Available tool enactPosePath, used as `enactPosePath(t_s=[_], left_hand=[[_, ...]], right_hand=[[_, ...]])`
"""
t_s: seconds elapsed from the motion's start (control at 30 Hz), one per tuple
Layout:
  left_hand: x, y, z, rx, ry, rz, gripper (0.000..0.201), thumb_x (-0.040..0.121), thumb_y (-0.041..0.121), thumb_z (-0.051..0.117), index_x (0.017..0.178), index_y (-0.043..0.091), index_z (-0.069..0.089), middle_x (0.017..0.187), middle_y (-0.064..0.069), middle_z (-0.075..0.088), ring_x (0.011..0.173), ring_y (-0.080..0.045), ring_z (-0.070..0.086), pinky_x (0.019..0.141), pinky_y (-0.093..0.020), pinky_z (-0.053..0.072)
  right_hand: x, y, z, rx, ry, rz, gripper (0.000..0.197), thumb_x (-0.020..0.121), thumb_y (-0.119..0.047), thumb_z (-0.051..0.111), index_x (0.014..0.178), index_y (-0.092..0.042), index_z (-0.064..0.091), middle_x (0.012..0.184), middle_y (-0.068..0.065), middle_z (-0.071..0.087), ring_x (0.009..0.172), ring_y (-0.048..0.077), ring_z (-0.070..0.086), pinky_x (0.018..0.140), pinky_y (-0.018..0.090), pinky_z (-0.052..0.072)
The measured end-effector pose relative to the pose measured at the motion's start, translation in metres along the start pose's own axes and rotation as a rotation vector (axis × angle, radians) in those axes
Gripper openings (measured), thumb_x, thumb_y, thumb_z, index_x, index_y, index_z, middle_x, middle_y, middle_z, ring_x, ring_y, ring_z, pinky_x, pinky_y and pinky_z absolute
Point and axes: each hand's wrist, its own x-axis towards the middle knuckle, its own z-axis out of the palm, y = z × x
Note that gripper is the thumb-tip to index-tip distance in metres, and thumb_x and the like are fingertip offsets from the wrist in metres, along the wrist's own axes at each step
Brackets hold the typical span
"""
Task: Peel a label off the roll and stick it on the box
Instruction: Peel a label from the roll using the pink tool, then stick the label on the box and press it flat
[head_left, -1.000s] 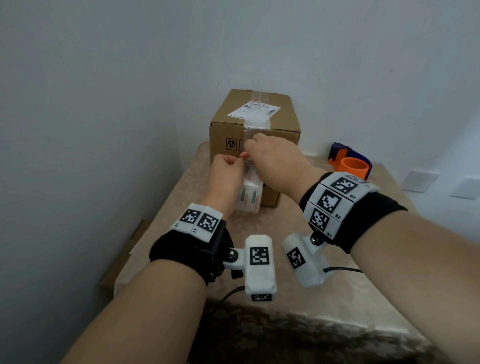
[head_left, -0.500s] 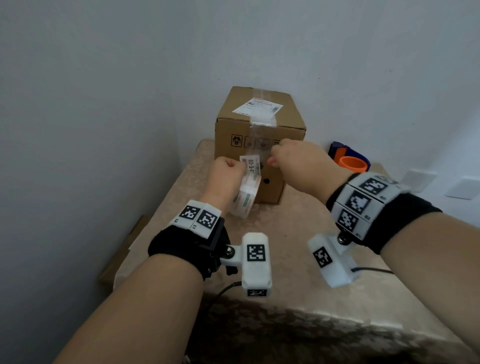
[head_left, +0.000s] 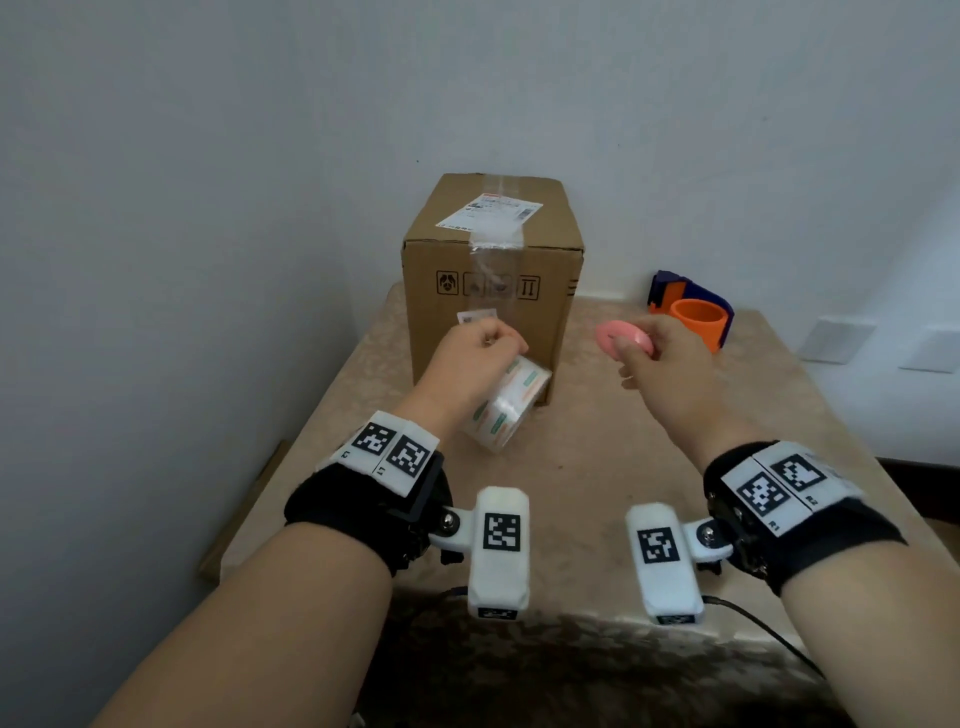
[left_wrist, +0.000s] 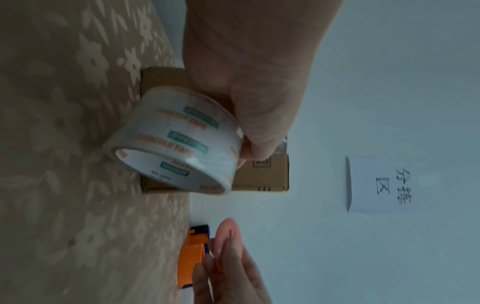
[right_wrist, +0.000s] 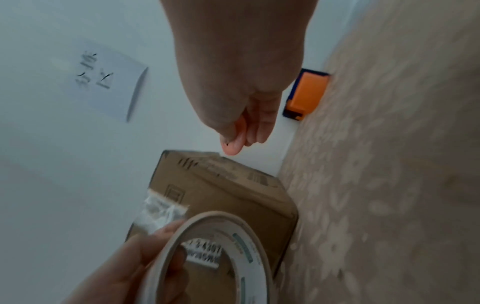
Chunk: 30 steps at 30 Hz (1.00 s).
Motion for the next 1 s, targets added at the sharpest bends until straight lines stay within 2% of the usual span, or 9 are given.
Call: enactPosePath(t_s=[0.17, 0.33, 0.43, 0.53, 0.6, 0.67, 0.8, 0.93, 1.0], left_hand=[[0.000, 0.006, 0.032, 0.110, -0.145, 0.033, 0.016, 0.092, 0.018, 0.050, 0.092, 0.018, 0.066, 0.081, 0.004, 0.063, 0.072, -0.013, 0.060, 0.064, -0.027, 0.047], [0.008, 0.016, 0.073, 0.218, -0.215, 0.147, 0.013, 0.096, 0.018, 0.046, 0.095, 0.020, 0.058, 0.074, 0.003, 0.056, 0.069, -0.013, 0.053, 0.057, -0.026, 0.041], [0.017, 0.021, 0.099, 0.410, -0.268, 0.246, 0.013, 0.098, 0.018, 0.043, 0.107, 0.020, 0.052, 0.068, 0.009, 0.049, 0.061, -0.004, 0.048, 0.050, -0.020, 0.035], [0.028, 0.026, 0.121, 0.614, -0.316, 0.336, 0.025, 0.098, 0.018, 0.040, 0.122, 0.018, 0.047, 0.084, 0.003, 0.054, 0.073, -0.013, 0.053, 0.052, -0.021, 0.032], [0.034, 0.027, 0.133, 0.700, -0.339, 0.371, 0.030, 0.098, 0.017, 0.040, 0.128, 0.016, 0.045, 0.101, -0.005, 0.059, 0.090, -0.020, 0.056, 0.063, -0.024, 0.034], [0.038, 0.024, 0.142, 0.779, -0.362, 0.399, 0.032, 0.097, 0.016, 0.042, 0.129, 0.012, 0.044, 0.115, -0.011, 0.059, 0.097, -0.024, 0.055, 0.072, -0.024, 0.032], [0.041, 0.014, 0.151, 0.919, -0.379, 0.427, 0.029, 0.095, 0.015, 0.044, 0.123, 0.008, 0.045, 0.118, -0.013, 0.060, 0.106, -0.027, 0.055, 0.071, -0.019, 0.027], [0.038, 0.015, 0.146, 0.854, -0.338, 0.418, 0.027, 0.095, 0.022, 0.047, 0.119, 0.010, 0.048, 0.110, -0.008, 0.062, 0.093, -0.022, 0.055, 0.070, -0.027, 0.034], [0.036, 0.018, 0.138, 0.828, -0.320, 0.434, 0.026, 0.095, 0.025, 0.047, 0.118, 0.013, 0.048, 0.098, -0.002, 0.061, 0.085, -0.018, 0.053, 0.068, -0.028, 0.034]], right_hand=[[0.005, 0.041, -0.021, 0.048, -0.035, 0.252, 0.032, 0.093, -0.016, 0.051, 0.124, -0.005, 0.052, 0.104, 0.012, 0.059, 0.067, 0.014, 0.057, 0.061, 0.023, 0.051], [0.009, 0.070, -0.046, 0.039, -0.014, 0.440, 0.019, 0.091, -0.018, 0.055, 0.109, -0.013, 0.055, 0.091, 0.009, 0.059, 0.057, 0.013, 0.054, 0.043, 0.018, 0.046], [0.004, 0.081, -0.061, 0.027, 0.009, 0.459, 0.010, 0.089, -0.018, 0.057, 0.098, -0.014, 0.058, 0.073, 0.004, 0.058, 0.059, 0.017, 0.055, 0.049, 0.026, 0.045], [-0.001, 0.086, -0.070, 0.009, 0.040, 0.479, 0.014, 0.087, -0.016, 0.060, 0.101, -0.014, 0.057, 0.085, 0.005, 0.059, 0.074, 0.021, 0.059, 0.059, 0.030, 0.050], [-0.002, 0.089, -0.073, -0.027, 0.056, 0.498, 0.017, 0.087, -0.014, 0.059, 0.104, -0.012, 0.059, 0.093, 0.007, 0.061, 0.083, 0.023, 0.060, 0.068, 0.032, 0.051], [-0.002, 0.092, -0.073, -0.053, 0.063, 0.497, 0.015, 0.087, -0.013, 0.058, 0.102, -0.011, 0.060, 0.097, 0.010, 0.063, 0.084, 0.024, 0.060, 0.065, 0.029, 0.051], [-0.005, 0.091, -0.073, -0.179, 0.022, 0.463, 0.028, 0.086, -0.017, 0.063, 0.112, -0.008, 0.060, 0.108, 0.010, 0.065, 0.094, 0.024, 0.060, 0.082, 0.033, 0.048], [-0.004, 0.090, -0.073, -0.172, 0.037, 0.451, 0.025, 0.091, -0.013, 0.056, 0.115, -0.008, 0.057, 0.072, -0.010, 0.051, 0.061, 0.000, 0.045, 0.051, 0.011, 0.036], [-0.001, 0.086, -0.073, -0.166, 0.039, 0.419, 0.023, 0.093, -0.010, 0.051, 0.115, -0.008, 0.058, 0.073, -0.008, 0.049, 0.056, -0.004, 0.042, 0.038, 0.005, 0.035]])
